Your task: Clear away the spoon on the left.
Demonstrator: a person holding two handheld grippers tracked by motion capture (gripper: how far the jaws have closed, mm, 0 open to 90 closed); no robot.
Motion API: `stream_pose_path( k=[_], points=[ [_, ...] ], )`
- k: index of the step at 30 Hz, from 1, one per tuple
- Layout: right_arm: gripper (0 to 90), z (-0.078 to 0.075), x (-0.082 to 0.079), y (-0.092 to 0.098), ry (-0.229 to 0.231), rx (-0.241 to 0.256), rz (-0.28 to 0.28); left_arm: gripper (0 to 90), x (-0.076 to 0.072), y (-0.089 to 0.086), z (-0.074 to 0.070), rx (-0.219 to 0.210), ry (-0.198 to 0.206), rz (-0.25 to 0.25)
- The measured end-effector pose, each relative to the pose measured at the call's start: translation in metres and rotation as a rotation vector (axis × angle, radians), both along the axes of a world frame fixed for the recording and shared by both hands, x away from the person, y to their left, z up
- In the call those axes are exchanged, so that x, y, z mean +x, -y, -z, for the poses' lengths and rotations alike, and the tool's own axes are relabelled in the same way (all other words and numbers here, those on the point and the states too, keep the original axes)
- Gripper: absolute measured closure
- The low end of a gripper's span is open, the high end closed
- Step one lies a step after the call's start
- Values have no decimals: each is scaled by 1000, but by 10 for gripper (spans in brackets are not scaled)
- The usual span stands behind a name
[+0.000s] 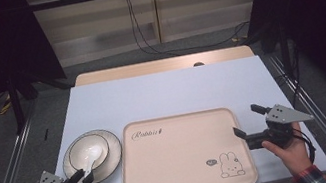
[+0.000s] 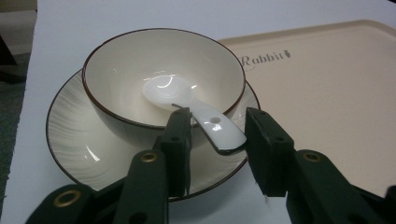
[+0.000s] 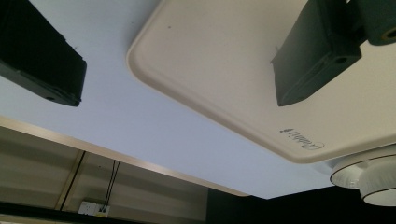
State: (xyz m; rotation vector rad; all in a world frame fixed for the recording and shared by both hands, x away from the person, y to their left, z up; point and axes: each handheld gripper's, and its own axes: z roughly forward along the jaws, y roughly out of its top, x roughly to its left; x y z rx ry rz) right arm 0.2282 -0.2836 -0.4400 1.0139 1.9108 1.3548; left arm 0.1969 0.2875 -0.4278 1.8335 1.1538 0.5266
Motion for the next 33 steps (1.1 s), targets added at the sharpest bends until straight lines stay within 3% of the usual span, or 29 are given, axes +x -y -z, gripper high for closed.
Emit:
stream_pose_path(
  k=[2, 9, 18, 26, 33],
  points=[
    [22, 0, -1, -1, 3, -5, -7, 661, 1, 1, 1, 4, -1, 8],
    [21, 0, -1, 0, 5, -7, -3, 672, 2, -2, 1, 10, -7, -4],
    [24, 0, -1, -1, 10, -6, -10, 763, 3, -9, 2, -16, -9, -26],
    [24, -1, -3, 0, 4, -10, -7, 847, 4, -7, 2, -25, -18, -4],
    [24, -1, -4, 1, 10, -10, -4, 852, 6, -9, 0, -27, -30, -2]
  ],
)
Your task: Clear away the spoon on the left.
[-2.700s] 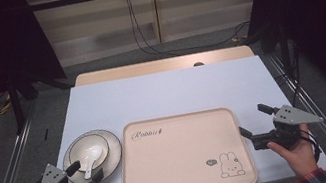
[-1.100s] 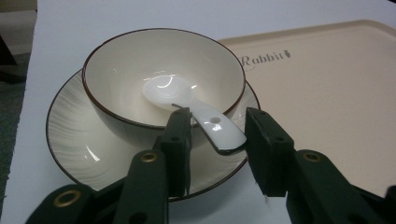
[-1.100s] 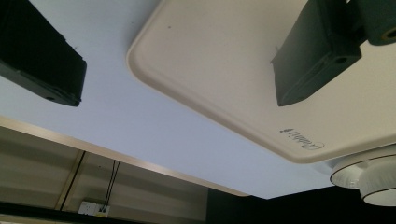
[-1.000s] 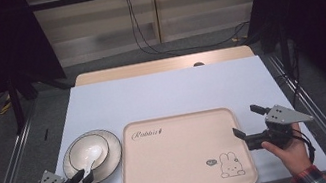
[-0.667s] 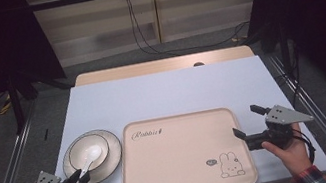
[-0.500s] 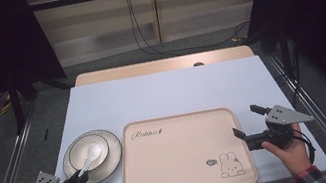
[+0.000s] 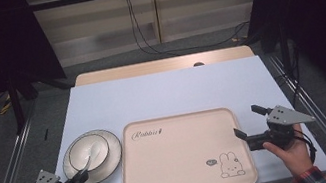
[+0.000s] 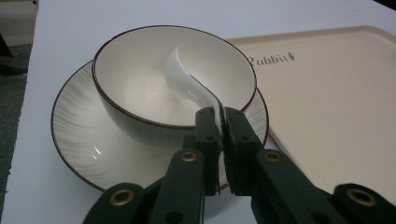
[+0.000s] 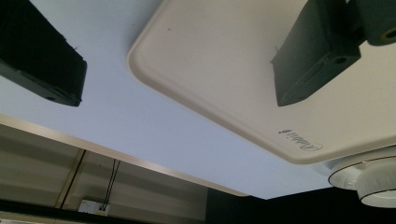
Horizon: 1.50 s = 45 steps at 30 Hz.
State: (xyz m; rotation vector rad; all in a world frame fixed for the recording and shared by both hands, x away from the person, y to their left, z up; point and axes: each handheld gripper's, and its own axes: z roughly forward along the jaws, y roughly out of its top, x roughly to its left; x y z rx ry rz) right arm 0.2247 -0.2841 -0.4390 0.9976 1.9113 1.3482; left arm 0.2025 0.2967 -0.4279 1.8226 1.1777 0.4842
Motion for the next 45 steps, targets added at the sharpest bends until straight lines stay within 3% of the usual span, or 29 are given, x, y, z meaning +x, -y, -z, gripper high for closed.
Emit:
stream_pose_path(
  k=[24, 45],
  points=[
    [24, 0, -1, 1, -11, -2, 4, 853, 13, -5, -12, -108, 54, -30],
    [23, 2, 0, 0, -14, -9, 10, 851, 38, 2, -20, -144, 166, -62]
  ],
)
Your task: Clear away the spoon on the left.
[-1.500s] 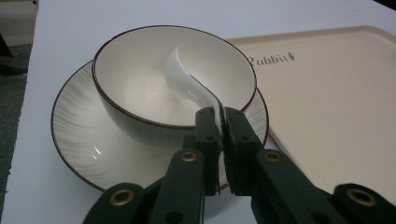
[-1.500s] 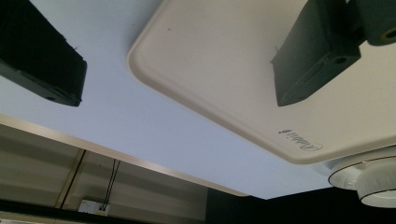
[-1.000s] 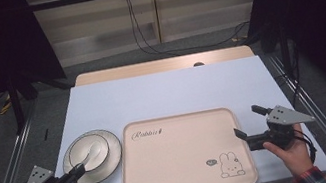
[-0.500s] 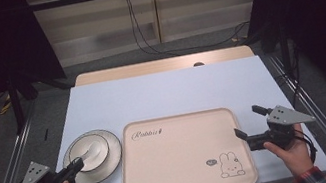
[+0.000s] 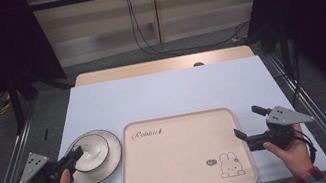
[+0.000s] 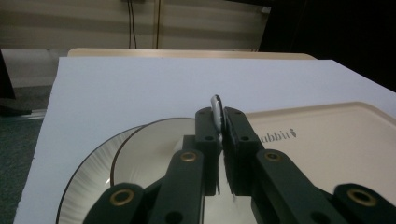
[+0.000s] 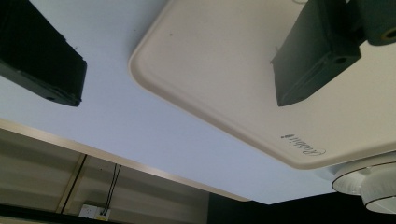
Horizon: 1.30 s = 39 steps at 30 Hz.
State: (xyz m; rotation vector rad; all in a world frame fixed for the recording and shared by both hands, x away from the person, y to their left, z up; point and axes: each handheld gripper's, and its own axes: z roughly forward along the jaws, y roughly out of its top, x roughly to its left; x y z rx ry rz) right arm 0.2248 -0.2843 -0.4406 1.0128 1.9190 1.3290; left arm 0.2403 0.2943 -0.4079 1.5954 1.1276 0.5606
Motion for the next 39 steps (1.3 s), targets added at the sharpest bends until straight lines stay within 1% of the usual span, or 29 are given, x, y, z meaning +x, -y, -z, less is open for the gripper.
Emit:
stream_pose_path(
  k=[1, 10, 12, 13, 14, 15, 16, 17, 18, 20, 21, 23, 25, 26, 27, 29, 30, 34, 35, 36, 39],
  points=[
    [23, 0, 0, 0, -3, 5, 1, 851, 1, 0, 0, 2, 2, 6],
    [23, 0, 0, 1, 3, 2, 5, 853, 14, 2, -2, -20, 12, -2],
    [23, 0, 0, 1, 2, 4, 3, 854, 17, 4, -3, -17, 15, -7],
    [23, 0, 0, 1, 2, 4, 3, 854, 19, 5, -3, -21, 16, -2],
    [23, -1, 0, 1, 3, 4, 6, 854, 20, 6, -4, -13, 15, -4],
    [23, -1, 0, 2, 2, 8, 2, 854, 22, 7, -4, -22, 16, -1],
    [23, 0, 0, 1, 3, 6, 2, 855, 23, 7, -4, -19, 14, 4],
    [23, 0, 0, 1, 4, 5, 5, 855, 27, 9, -3, -24, 9, -3],
    [23, 0, 0, 1, 3, 5, 4, 856, 29, 9, -2, -32, 12, -3],
    [23, 0, 0, 1, 4, 5, 5, 856, 30, 10, -2, -31, 13, -6],
    [23, 0, 0, 1, 5, 4, 4, 856, 32, 10, -1, -37, 14, -3],
    [23, 0, 0, 1, 6, 0, 4, 857, 36, 13, -1, -32, 13, -9],
    [23, -1, 0, 2, 2, 2, -1, 857, 37, 13, -1, -33, 11, -9],
    [23, -1, -1, 1, 7, 2, 5, 857, 39, 14, -1, -36, 10, -5],
    [23, -1, -1, 1, 7, 2, 3, 857, 41, 15, -1, -45, 8, -6],
    [23, -1, -1, 1, 7, 3, 0, 857, 42, 15, 0, -45, 6, -11],
    [23, -1, -1, 1, 7, 3, 0, 858, 44, 15, 0, -47, -1, -9],
    [23, -1, -1, 1, 7, 2, -2, 858, 47, 16, 1, -55, -3, -13],
    [23, -1, -1, 1, 9, 1, 0, 858, 48, 17, 2, -62, 1, -8],
    [23, -1, -1, 1, 10, 3, 1, 858, 49, 17, 2, -59, 1, -17],
    [23, -1, -1, 1, 10, 4, 3, 858, 50, 18, 4, -69, 4, -15]
  ],
)
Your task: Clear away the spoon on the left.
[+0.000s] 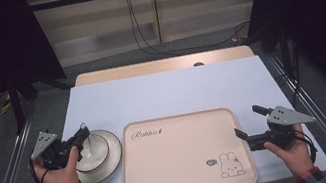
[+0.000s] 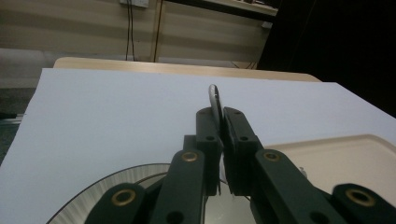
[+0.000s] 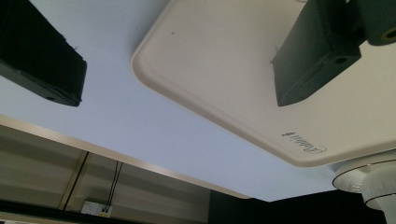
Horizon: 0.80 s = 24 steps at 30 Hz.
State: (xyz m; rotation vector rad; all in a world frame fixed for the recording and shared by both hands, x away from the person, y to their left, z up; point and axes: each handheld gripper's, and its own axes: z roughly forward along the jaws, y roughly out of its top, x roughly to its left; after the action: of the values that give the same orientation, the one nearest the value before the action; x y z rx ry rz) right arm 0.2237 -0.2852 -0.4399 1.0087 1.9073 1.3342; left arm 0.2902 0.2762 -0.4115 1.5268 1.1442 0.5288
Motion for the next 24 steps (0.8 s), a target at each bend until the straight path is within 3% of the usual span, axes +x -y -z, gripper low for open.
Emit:
stream_pose_path(
  k=[14, 24],
  points=[
    [22, 0, 0, 0, 0, 1, -5, 859, 1, 0, 0, -34, 3, 14],
    [15, -1, -1, 1, 10, 7, -14, 859, 1, 2, -14, -68, 21, 32]
  ],
)
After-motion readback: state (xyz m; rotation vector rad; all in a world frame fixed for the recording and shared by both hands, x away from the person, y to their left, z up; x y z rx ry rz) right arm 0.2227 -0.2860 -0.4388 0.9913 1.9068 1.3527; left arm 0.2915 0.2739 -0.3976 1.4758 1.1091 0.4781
